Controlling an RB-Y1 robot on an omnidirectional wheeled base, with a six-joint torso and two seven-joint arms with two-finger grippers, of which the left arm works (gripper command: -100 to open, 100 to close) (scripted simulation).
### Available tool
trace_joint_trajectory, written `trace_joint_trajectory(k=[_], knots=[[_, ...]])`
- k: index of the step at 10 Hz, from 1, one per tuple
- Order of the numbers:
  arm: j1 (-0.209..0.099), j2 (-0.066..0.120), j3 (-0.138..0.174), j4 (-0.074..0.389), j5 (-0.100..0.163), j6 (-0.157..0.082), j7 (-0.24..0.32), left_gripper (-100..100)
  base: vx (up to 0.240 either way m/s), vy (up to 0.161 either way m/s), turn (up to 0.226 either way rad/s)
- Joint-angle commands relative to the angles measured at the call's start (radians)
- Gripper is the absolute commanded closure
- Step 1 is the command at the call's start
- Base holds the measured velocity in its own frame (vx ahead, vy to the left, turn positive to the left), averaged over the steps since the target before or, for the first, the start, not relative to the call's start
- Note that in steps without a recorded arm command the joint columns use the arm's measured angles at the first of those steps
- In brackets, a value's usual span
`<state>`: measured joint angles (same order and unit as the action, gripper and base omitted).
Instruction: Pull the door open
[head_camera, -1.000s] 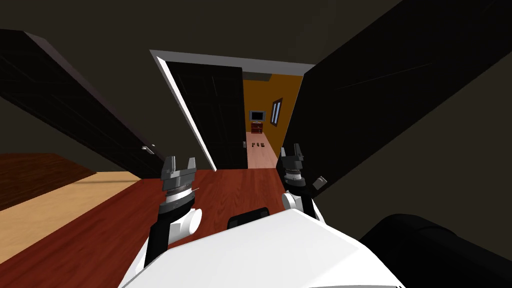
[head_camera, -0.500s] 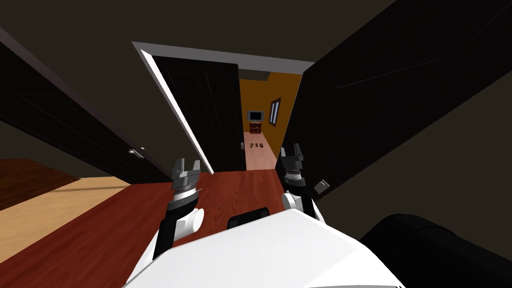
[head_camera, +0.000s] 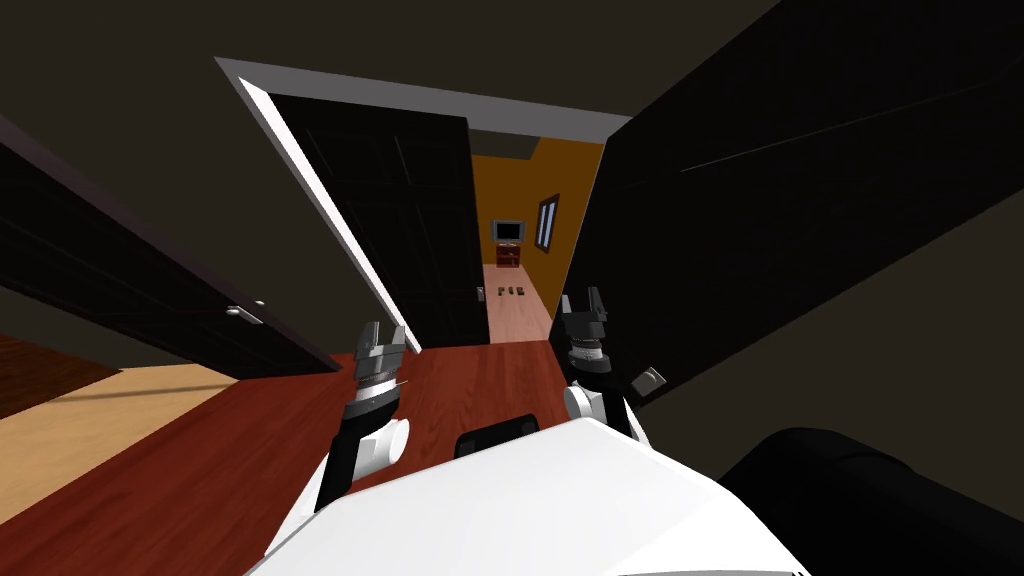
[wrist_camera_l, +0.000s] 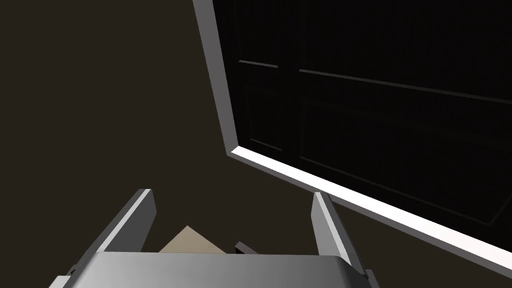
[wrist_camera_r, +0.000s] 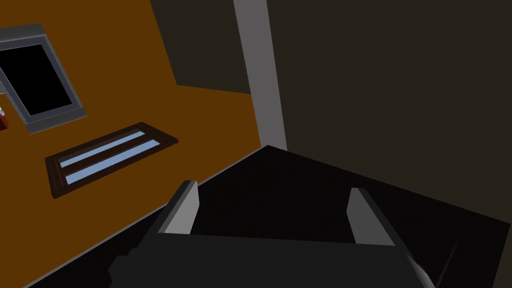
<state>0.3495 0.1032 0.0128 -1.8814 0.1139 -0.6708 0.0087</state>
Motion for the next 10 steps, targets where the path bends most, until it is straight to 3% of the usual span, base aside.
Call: trace_joint_trajectory(k=[1,10], knots=[[-0.009,0.002,-0.001,0.036,-0.002,-0.009,0.002,-100,0.051,-0.015,-0.035],[-0.059,0.027,0.002,0.255,-0.007,-0.031,0.031,-100,0.101,-0.033,-0.054]])
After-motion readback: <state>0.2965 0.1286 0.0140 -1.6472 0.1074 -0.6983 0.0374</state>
